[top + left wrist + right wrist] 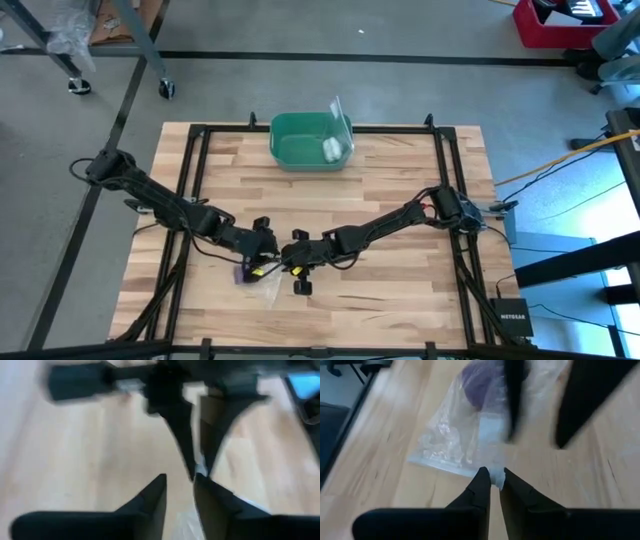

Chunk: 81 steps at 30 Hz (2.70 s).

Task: Roll bandage
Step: Close the zip bag

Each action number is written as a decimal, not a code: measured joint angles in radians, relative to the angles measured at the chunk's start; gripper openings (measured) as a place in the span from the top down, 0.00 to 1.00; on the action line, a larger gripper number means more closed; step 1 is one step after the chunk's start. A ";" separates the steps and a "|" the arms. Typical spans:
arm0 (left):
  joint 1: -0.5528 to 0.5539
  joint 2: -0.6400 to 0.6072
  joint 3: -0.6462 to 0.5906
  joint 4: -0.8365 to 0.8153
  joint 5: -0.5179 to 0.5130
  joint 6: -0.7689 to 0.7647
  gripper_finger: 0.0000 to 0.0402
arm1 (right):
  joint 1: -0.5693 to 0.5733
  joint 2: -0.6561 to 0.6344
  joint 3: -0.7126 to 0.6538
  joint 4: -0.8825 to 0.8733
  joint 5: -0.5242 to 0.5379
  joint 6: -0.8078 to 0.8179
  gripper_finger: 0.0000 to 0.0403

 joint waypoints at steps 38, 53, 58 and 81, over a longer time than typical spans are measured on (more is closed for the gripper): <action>0.058 0.083 0.002 0.058 0.180 0.037 0.99 | 0.000 -0.001 0.001 0.026 0.022 -0.008 0.92; -0.005 0.067 0.008 0.096 0.077 0.037 1.00 | -0.003 0.012 -0.004 0.033 -0.005 0.072 0.63; -0.015 0.042 0.007 0.075 0.049 0.037 1.00 | 0.019 -0.041 -0.036 -0.104 0.076 -0.008 0.54; 0.045 -0.096 0.006 0.293 -0.171 0.201 1.00 | 0.012 -0.484 -0.624 0.698 0.177 -0.084 0.60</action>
